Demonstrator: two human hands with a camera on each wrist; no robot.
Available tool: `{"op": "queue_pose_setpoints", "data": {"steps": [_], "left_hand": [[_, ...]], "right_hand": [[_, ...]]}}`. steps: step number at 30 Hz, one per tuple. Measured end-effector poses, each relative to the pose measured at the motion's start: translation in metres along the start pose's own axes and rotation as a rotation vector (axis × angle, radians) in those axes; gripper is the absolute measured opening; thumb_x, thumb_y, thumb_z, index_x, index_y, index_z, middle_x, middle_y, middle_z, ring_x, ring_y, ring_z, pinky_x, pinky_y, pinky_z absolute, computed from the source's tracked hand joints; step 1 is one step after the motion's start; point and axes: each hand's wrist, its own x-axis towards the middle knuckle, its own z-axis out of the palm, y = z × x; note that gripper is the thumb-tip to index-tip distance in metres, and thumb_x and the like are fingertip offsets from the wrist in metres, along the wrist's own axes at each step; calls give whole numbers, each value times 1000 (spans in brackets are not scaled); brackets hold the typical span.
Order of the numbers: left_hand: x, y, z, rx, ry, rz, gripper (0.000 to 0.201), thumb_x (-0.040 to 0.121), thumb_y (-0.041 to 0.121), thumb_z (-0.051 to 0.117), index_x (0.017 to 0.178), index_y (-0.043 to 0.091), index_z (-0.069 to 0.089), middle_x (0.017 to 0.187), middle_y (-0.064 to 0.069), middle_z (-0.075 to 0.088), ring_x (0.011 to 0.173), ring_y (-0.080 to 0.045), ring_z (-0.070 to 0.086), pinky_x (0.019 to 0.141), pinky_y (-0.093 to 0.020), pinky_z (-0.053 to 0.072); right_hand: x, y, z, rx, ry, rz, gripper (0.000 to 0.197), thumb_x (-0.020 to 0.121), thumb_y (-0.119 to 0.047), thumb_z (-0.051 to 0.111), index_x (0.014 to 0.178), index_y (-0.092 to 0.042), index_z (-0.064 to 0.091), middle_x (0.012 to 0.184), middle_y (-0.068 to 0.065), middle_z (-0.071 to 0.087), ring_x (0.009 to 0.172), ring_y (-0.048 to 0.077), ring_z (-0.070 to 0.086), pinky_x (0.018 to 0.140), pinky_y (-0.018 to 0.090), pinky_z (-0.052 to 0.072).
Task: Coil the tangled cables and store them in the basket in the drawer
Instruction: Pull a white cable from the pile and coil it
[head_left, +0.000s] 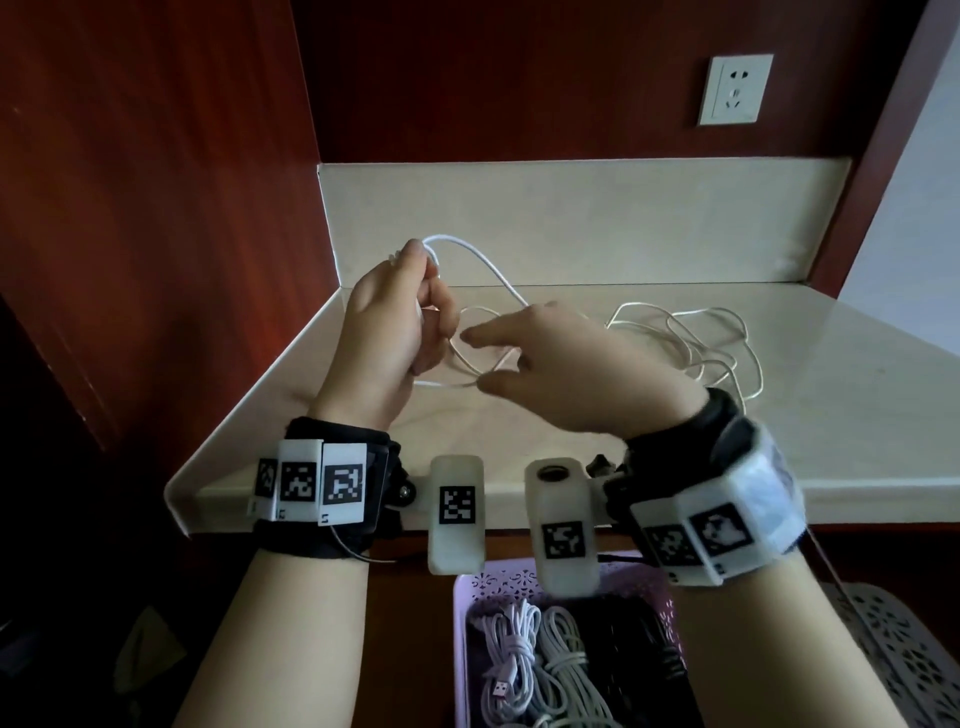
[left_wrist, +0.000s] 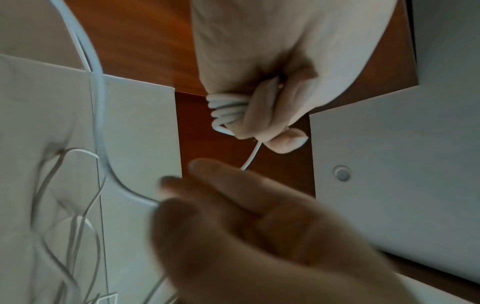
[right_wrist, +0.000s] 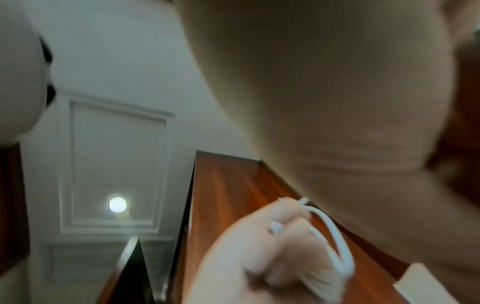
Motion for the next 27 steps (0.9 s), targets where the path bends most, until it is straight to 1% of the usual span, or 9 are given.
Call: {"op": "queue_pose_setpoints", "data": {"steps": [1, 3, 8, 12, 16, 19, 23, 25, 27], "left_hand": [[-1, 1, 0, -26, -1, 9, 35, 102, 26, 33, 71, 14, 40, 42, -3, 44, 26, -13, 19, 35, -12, 15], [-2, 4, 0, -100, -1, 27, 36, 103, 25, 32, 70, 14, 41, 43, -4, 44, 24, -12, 17, 34, -12, 14], [-3, 9, -5, -157, -19, 37, 36, 104, 27, 33, 72, 14, 44, 43, -3, 43, 25, -9, 17, 34, -15, 10], [-4, 7, -4, -111, -133, 31, 38, 105, 25, 30, 71, 12, 44, 42, -4, 41, 24, -9, 16, 35, -11, 13], [-5, 7, -4, -126, -206, 29, 37, 104, 25, 29, 72, 12, 44, 42, -3, 42, 25, -9, 15, 36, -14, 10], [-1, 6, -11, -151, -144, 25, 38, 104, 24, 30, 72, 12, 43, 42, -2, 42, 25, -7, 16, 34, -11, 12], [5, 6, -26, -153, -4, -10, 36, 104, 25, 32, 72, 13, 43, 41, 0, 41, 25, -6, 15, 34, -11, 8], [7, 6, -33, -119, 39, -31, 35, 103, 25, 34, 72, 14, 44, 41, -1, 40, 26, -7, 14, 35, -14, 6], [8, 5, -37, -75, 26, -45, 35, 103, 25, 35, 72, 13, 44, 41, -1, 40, 26, -8, 15, 35, -15, 6]], "right_hand": [[5, 4, 8, -100, -31, 15, 34, 90, -17, 58, 124, -11, 58, 97, -5, 64, 100, 11, 58, 78, 17, 38], [14, 15, 26, -193, -99, 48, 30, 89, -12, 55, 119, -8, 56, 114, 7, 60, 112, 26, 53, 90, 32, 40], [22, 24, 36, -185, 58, 34, 49, 88, -11, 55, 134, -25, 49, 109, 2, 57, 105, 23, 54, 74, 28, 36], [23, 23, 44, -274, -83, 63, 56, 88, -23, 58, 140, -30, 40, 113, 6, 62, 106, 28, 58, 78, 32, 44], [24, 26, 51, -238, -115, 106, 27, 87, -21, 59, 114, -21, 62, 110, 6, 62, 103, 29, 58, 81, 33, 46], [25, 32, 47, -214, -92, 97, 11, 85, -19, 62, 94, -16, 64, 96, 4, 61, 94, 25, 59, 74, 30, 46], [24, 46, 29, 8, 139, 76, 11, 83, -19, 69, 89, -10, 65, 75, -1, 55, 75, 19, 52, 63, 29, 34], [21, 53, 17, 227, 331, 67, 4, 84, -11, 67, 83, -8, 65, 66, 0, 59, 62, 16, 52, 62, 29, 39], [17, 58, 7, 421, 523, 129, 12, 87, -10, 63, 75, -10, 62, 58, 0, 59, 49, 14, 50, 53, 24, 41]]}}
